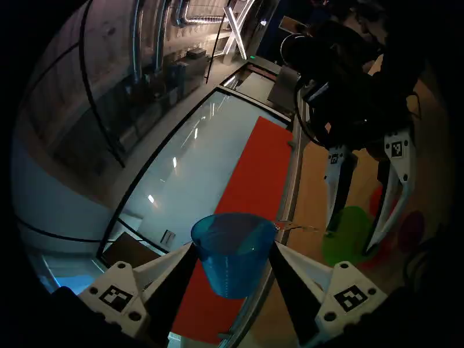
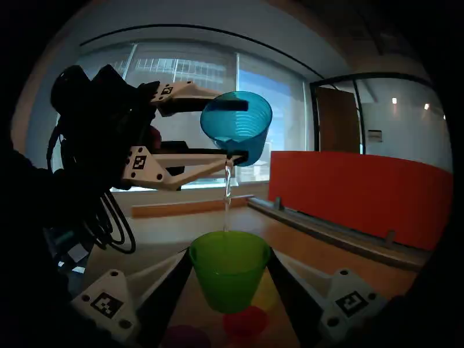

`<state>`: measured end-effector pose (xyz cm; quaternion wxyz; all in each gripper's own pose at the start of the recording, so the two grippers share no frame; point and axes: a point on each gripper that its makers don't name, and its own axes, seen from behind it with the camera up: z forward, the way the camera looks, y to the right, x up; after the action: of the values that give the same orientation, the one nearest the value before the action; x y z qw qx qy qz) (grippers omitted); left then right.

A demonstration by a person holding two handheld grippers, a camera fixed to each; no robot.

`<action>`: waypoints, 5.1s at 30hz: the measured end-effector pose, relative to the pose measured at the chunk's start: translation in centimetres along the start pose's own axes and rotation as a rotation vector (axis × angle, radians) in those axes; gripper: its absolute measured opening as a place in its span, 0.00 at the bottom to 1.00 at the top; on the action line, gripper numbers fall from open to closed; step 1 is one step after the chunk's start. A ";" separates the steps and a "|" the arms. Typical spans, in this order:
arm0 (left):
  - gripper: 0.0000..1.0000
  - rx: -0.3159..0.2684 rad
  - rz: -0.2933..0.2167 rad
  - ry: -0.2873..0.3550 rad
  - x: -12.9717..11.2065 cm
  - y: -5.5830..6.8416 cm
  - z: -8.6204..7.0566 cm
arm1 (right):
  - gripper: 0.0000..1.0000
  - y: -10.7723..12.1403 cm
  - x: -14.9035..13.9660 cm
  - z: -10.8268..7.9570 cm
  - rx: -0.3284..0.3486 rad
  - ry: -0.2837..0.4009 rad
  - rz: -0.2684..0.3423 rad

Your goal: Pour water

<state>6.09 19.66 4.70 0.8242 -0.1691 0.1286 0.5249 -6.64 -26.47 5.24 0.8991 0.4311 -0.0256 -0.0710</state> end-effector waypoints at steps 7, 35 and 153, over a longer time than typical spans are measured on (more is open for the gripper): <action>0.84 0.009 0.023 0.004 0.3 -0.2 0.0 | 0.92 -0.1 0.3 0.0 -0.002 0.004 -0.004; 0.84 0.012 0.107 0.008 1.0 -0.2 -0.2 | 0.92 0.1 0.8 -0.2 -0.005 0.017 -0.008; 0.84 0.088 0.504 0.044 3.6 -1.7 -0.3 | 0.91 0.2 1.8 -0.3 -0.010 0.033 -0.038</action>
<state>9.13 21.78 3.25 0.6711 -0.1070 0.2074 0.7036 -4.79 -26.38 5.20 0.9000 0.4284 -0.0022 -0.0808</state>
